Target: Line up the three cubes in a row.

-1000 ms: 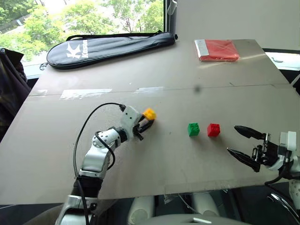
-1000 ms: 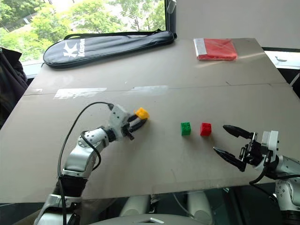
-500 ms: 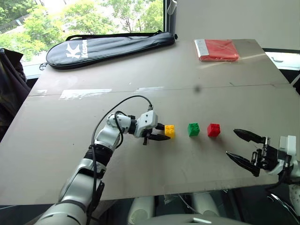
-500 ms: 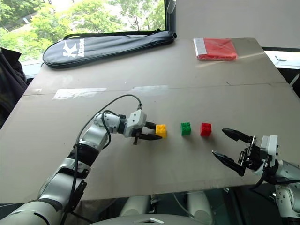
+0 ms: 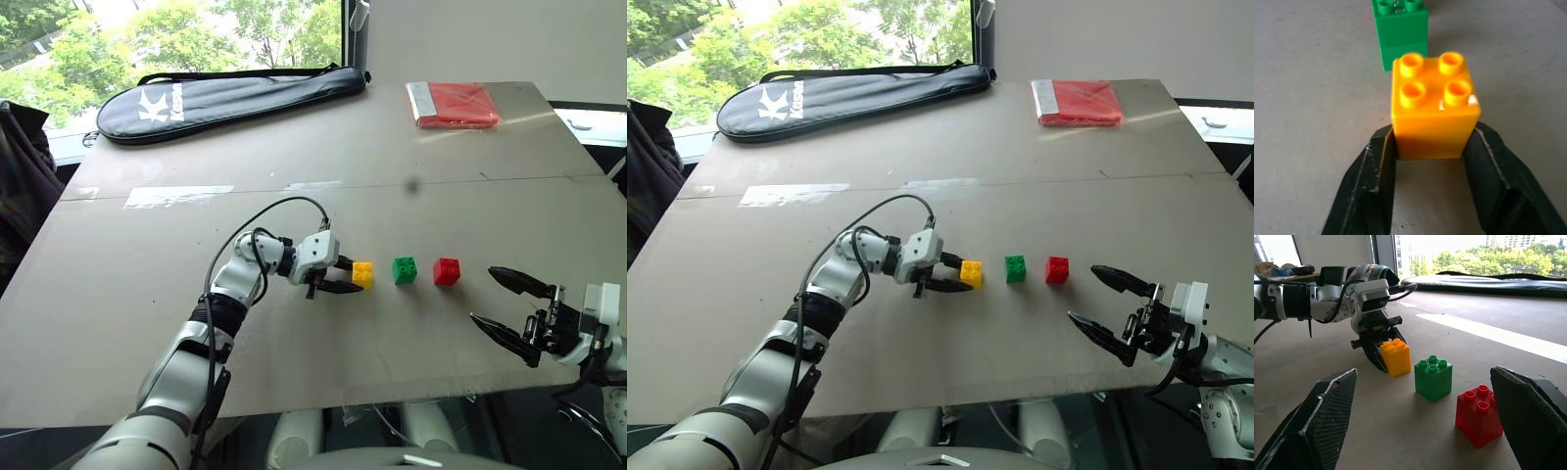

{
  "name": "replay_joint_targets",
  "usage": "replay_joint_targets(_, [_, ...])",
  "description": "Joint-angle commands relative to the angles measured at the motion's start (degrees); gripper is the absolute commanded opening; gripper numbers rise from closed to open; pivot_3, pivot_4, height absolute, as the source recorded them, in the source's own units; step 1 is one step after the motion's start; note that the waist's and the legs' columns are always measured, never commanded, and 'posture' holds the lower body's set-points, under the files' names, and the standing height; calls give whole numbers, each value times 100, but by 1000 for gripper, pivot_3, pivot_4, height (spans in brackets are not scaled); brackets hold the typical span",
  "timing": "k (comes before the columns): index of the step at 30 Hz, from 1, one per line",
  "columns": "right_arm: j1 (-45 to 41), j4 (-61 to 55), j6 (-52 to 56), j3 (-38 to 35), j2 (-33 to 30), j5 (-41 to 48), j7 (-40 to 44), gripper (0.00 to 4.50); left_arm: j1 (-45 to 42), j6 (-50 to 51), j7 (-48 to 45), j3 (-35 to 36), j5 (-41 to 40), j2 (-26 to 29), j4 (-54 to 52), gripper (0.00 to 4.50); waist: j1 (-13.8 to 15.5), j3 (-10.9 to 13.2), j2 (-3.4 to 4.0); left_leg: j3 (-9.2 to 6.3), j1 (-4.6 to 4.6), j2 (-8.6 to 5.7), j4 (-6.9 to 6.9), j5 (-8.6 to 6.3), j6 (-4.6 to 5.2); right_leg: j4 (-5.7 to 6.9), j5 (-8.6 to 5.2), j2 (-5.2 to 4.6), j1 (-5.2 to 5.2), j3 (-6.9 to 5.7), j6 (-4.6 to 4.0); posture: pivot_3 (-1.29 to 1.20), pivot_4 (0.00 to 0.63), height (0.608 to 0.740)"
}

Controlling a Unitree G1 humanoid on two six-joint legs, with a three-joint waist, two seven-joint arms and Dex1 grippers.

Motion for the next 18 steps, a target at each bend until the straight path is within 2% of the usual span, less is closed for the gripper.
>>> replay_joint_targets(1, [-24,-120,-3,-68,-34,62,7,4500,81,-84,207,-17,150,-11,-110,3912,-3,0,0,0,1,0,0,0,0,0,0,0,0,0,0,0,150,740])
replay_joint_targets(2, [-31,-108,0,-66,-39,64,20,4500,89,-132,269,-6,168,-10,-127,4434,-3,0,0,-1,1,0,0,0,0,0,0,0,0,0,0,0,150,740])
replay_joint_targets(11, [-37,-24,-53,6,18,-1,80,4500,403,-87,342,378,-253,198,-751,4434,-8,0,0,-8,1,2,-1,0,0,0,5,0,-1,1,-5,0,150,740])
replay_joint_targets(18, [-88,146,-141,49,54,-48,164,4500,1305,919,626,1135,-1019,819,-2416,4434,-44,1,2,-20,1,19,-5,0,0,0,6,1,-6,2,-6,0,150,740])
